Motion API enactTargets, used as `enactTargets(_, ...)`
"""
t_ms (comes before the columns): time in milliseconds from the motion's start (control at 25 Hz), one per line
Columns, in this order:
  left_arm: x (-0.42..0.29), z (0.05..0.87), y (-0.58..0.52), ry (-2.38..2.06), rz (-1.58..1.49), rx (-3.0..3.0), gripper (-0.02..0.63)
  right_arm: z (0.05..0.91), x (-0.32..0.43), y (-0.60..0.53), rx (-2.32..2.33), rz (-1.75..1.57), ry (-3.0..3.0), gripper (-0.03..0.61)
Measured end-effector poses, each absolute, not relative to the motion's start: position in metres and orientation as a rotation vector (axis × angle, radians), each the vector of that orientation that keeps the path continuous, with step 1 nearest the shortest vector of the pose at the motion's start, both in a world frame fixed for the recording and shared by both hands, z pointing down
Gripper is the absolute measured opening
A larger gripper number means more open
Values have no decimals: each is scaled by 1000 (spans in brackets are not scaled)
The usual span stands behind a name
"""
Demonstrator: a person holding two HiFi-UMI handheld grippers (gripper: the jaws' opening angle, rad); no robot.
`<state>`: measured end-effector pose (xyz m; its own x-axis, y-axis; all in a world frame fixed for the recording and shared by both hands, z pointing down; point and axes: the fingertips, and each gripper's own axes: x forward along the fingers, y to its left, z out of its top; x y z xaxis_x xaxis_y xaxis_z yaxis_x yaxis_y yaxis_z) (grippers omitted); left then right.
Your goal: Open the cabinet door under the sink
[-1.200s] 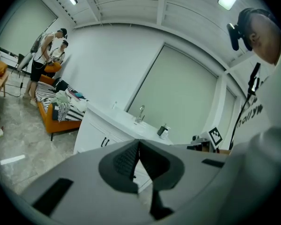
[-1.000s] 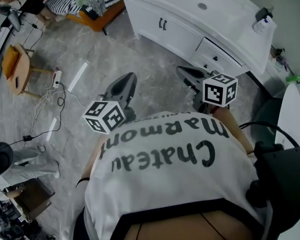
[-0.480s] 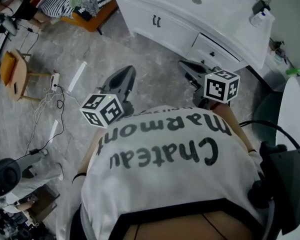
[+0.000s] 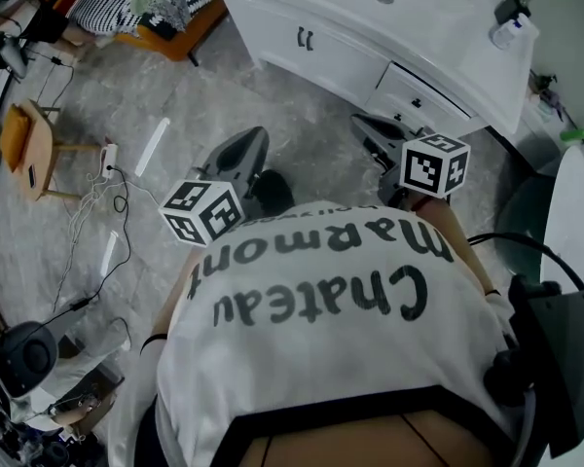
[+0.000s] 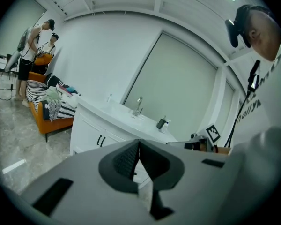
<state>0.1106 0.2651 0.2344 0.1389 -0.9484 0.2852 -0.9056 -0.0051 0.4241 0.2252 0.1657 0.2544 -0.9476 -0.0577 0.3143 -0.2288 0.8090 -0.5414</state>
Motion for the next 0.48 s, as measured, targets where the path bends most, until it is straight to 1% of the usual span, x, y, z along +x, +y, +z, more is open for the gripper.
enactTargets(280,82,230,227,-1725,-61,1984,9,256,204,138,307,874,-2704,9)
enactTargets(480,46,225,193,-1682,-53,2016,8,253,178,114,384,886,-2704,9)
